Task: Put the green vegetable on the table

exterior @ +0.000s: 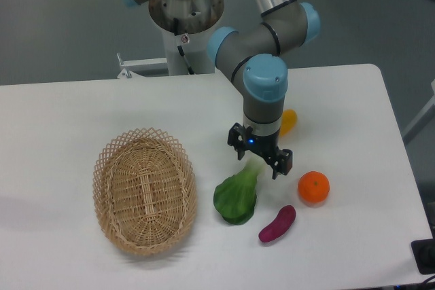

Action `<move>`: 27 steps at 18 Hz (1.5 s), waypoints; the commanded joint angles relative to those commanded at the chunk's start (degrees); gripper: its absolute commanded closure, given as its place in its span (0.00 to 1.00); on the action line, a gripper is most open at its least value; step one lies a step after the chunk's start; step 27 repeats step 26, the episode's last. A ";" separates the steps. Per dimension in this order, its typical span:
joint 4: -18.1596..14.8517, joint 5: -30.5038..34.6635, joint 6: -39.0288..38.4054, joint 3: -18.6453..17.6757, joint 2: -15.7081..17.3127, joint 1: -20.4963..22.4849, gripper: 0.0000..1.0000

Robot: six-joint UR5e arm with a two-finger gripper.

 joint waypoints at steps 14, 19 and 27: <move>-13.62 4.93 16.32 11.17 2.81 9.92 0.00; -13.54 4.75 25.13 11.17 2.90 13.18 0.00; -13.01 4.57 25.05 11.17 2.90 13.71 0.00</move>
